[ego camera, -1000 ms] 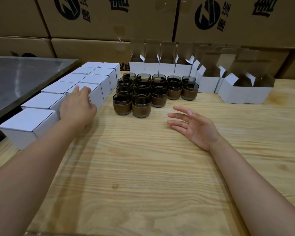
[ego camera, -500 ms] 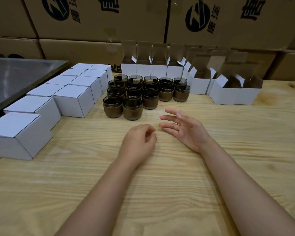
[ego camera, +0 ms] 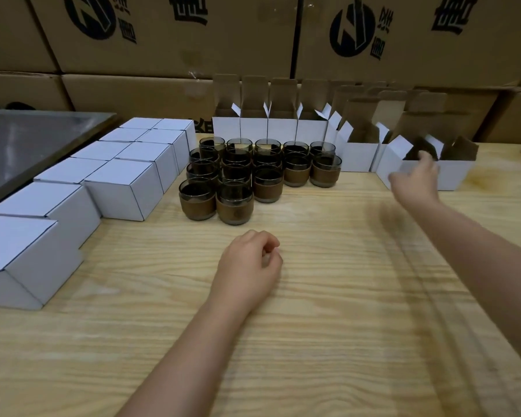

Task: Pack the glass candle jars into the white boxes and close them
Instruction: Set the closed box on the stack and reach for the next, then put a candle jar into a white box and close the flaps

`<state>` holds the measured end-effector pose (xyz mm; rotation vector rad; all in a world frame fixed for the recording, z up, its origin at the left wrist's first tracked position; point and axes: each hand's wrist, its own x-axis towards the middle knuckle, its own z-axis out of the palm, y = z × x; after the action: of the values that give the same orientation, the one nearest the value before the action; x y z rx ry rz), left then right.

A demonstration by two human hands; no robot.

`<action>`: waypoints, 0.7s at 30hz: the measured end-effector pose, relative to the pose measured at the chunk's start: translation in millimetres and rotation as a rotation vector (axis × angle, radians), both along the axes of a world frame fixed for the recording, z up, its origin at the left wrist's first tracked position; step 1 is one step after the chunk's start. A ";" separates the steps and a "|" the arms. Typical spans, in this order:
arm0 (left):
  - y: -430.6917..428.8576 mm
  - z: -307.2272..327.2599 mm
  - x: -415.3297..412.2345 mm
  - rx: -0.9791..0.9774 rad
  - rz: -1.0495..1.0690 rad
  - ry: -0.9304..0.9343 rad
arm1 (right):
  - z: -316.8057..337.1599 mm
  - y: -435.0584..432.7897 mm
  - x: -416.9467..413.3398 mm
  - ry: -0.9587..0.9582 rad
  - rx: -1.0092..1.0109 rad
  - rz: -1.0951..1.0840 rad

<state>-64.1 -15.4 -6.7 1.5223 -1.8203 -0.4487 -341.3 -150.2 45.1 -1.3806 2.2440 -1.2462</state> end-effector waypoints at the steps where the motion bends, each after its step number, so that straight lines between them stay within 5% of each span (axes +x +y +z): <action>1: -0.2 -0.7 0.0 -0.005 0.000 -0.004 | 1.6 -6.1 -11.3 0.065 0.050 -0.015; 11: -0.5 -2.4 0.8 -0.016 -0.001 0.017 | 15.7 -27.6 -31.9 0.391 0.257 0.104; 21: -2.1 -1.7 0.5 0.019 0.003 0.013 | 7.7 21.5 9.2 0.594 0.190 0.180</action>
<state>-63.6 -17.5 -8.4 1.5314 -1.8086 -0.4745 -332.0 -128.8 52.8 -2.0146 2.4294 -0.5910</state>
